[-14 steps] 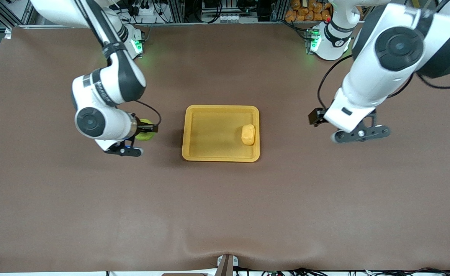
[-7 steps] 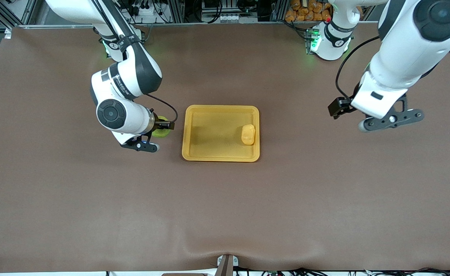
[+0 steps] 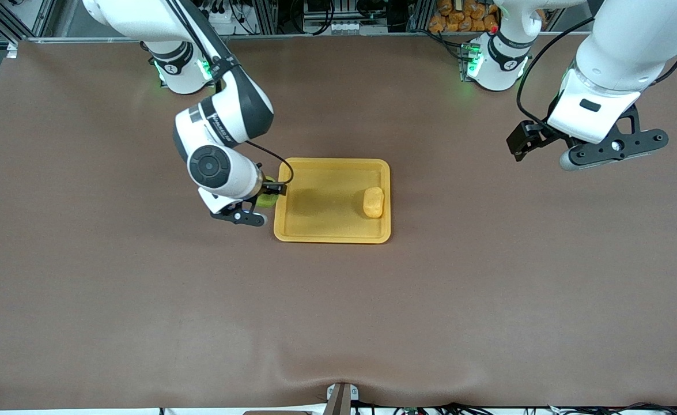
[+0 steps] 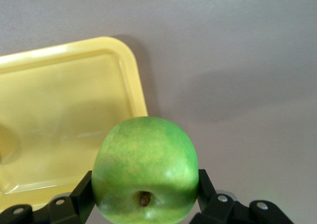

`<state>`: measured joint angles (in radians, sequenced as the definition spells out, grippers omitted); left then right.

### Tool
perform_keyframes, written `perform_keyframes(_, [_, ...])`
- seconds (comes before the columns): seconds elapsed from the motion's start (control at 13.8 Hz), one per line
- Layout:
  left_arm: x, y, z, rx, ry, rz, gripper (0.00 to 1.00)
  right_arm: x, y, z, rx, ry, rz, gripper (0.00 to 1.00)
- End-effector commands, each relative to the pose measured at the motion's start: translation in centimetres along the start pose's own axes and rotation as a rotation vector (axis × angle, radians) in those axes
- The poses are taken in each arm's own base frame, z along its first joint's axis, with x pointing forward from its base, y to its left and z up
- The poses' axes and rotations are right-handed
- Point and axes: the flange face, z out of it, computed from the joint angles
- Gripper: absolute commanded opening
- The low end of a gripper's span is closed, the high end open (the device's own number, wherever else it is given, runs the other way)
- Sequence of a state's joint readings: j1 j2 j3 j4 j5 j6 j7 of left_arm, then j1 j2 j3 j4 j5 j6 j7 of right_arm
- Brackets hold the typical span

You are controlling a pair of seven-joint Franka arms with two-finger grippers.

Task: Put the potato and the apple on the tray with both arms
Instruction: 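Carry the apple to the tray while the left gripper withdraws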

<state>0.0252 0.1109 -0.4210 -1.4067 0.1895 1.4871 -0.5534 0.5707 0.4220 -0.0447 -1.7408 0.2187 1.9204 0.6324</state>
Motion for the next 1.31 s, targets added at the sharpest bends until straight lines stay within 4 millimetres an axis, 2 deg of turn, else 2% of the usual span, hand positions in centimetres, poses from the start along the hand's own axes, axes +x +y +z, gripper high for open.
perform_keyframes(0.0, [0.2, -2.1, 0.0, -0.009, -0.017, -0.027, 1.0, -0.1, -1.4, 1.3, 0.029, -0.009, 0.029, 0.0])
perform_keyframes(0.22, [0.0, -2.3, -0.6, -0.012, -0.007, -0.03, 1.0, -1.1, -4.3, 3.9, 0.031, 0.023, 0.085, 0.0])
perform_keyframes(0.36, [0.0, -3.7, -1.3, -0.012, 0.003, -0.03, 1.0, -1.6, -5.7, 6.2, 0.016, 0.023, 0.07, 0.0])
perform_keyframes(0.44, [-0.1, -4.0, -1.5, -0.012, 0.006, -0.007, 1.0, -1.8, -6.0, 6.5, 0.015, 0.026, 0.067, 0.0])
perform_keyframes(0.58, [-0.2, -6.0, -2.3, -0.004, 0.014, 0.061, 1.0, -2.3, -6.8, 7.6, 0.029, 0.009, 0.102, 0.0])
perform_keyframes(0.65, [-0.4, -6.6, -2.3, 0.002, 0.008, 0.086, 1.0, -3.1, -8.0, 8.9, 0.034, 0.015, 0.104, 0.0])
perform_keyframes(0.73, [-0.4, -7.9, -2.4, 0.008, 0.001, 0.081, 1.0, -3.2, -8.3, 9.9, 0.029, 0.019, 0.107, 0.0])
perform_keyframes(0.87, [-0.4, -10.0, -2.6, -0.033, -0.019, 0.067, 1.0, -3.2, -8.1, 10.1, 0.019, 0.02, 0.105, 0.0])
perform_keyframes(1.09, [0.1, -14.7, -1.9, -0.107, -0.059, -0.02, 1.0, -2.6, -7.5, 10.7, 0.006, 0.018, 0.111, 0.0])
perform_keyframes(1.23, [0.2, -16.1, -1.6, -0.129, -0.068, -0.018, 1.0, -2.4, -7.1, 11.0, 0.002, 0.015, 0.117, 0.0])
